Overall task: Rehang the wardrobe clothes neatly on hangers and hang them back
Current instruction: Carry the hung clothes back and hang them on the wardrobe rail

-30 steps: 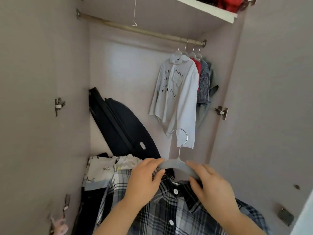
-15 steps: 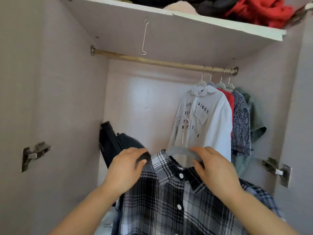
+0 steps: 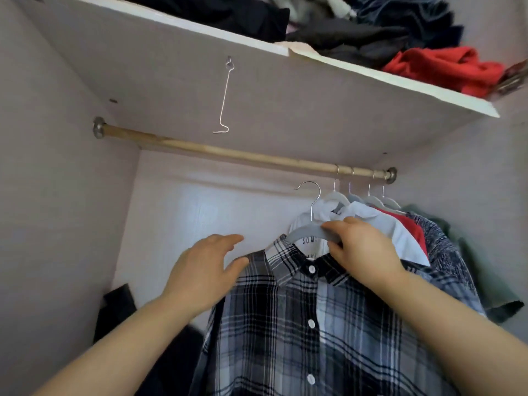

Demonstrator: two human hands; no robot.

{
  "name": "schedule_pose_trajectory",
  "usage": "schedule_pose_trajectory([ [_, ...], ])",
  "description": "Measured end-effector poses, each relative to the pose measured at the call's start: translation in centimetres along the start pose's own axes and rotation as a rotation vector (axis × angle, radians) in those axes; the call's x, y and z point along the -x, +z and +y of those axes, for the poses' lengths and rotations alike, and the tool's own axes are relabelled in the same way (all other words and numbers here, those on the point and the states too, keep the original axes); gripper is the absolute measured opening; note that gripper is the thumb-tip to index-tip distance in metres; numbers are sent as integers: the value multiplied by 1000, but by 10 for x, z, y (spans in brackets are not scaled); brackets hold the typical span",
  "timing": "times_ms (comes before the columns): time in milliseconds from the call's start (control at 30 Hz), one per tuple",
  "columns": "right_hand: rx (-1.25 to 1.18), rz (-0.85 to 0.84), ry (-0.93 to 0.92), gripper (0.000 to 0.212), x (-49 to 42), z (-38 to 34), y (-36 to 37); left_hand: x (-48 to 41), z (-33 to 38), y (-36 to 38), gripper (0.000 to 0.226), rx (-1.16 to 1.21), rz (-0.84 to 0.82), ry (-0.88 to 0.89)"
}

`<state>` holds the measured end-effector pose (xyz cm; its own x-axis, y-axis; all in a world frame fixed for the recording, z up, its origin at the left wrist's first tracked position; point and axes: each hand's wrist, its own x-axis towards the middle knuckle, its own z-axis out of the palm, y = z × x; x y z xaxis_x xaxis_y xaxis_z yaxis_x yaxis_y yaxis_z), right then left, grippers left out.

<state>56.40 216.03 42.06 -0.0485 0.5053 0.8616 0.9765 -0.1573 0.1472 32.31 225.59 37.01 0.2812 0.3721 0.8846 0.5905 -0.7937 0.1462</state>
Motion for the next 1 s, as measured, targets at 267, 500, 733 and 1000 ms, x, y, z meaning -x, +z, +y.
schedule_pose_trajectory([
  [267, 107, 50, 46, 21, -75, 29, 11, -72, -29, 32, 46, 29, 70, 42],
  [500, 133, 34, 66, 10, -126, 53, 20, -102, -37, 47, 45, -23, 116, 68],
  [733, 122, 45, 120, 14, -159, 65, 40, -115, -46, 71, 45, -67, 129, 55],
  [1000, 119, 39, 78, 11, -151, 83, 87, -117, -53, 98, 44, -81, 109, 51],
])
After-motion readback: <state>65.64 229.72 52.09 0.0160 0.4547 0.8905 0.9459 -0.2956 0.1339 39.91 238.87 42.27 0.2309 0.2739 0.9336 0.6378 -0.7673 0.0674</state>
